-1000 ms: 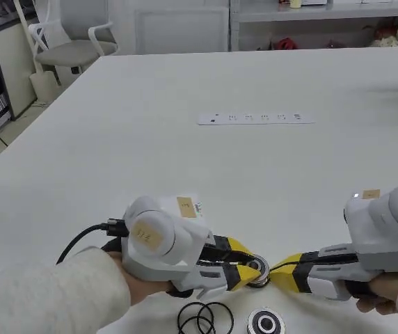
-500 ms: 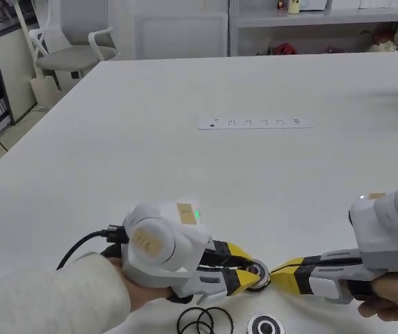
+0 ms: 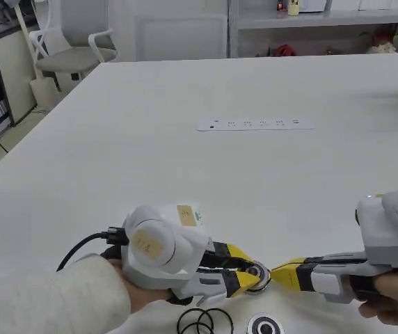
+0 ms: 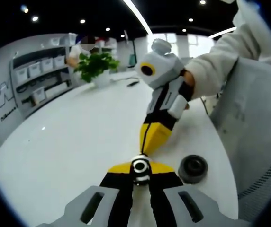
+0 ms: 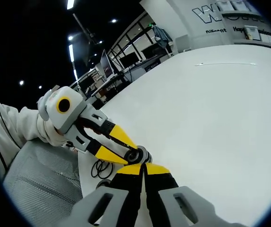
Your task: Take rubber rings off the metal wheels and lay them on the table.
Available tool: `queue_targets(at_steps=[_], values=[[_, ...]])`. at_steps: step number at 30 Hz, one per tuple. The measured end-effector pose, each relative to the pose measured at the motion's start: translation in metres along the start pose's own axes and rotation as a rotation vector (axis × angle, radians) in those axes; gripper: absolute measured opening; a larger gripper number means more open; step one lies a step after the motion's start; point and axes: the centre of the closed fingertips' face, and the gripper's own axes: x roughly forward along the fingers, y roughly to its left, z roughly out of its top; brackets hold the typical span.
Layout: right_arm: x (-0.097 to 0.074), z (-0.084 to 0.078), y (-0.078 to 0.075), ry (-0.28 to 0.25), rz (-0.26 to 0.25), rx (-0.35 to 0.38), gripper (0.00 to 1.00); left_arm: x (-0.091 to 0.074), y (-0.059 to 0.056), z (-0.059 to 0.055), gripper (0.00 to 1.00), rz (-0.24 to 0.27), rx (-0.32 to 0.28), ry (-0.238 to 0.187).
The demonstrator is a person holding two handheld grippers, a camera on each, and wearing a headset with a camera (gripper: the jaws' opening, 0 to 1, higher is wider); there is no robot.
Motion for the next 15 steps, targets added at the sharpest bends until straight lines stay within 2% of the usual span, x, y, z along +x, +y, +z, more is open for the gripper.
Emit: queue_targets(at_steps=[15], values=[[0.0017, 0.0038, 0.0026, 0.004, -0.015, -0.008, 0.00, 0.0001, 0.0001, -0.0001, 0.12, 0.002, -0.002, -0.004]])
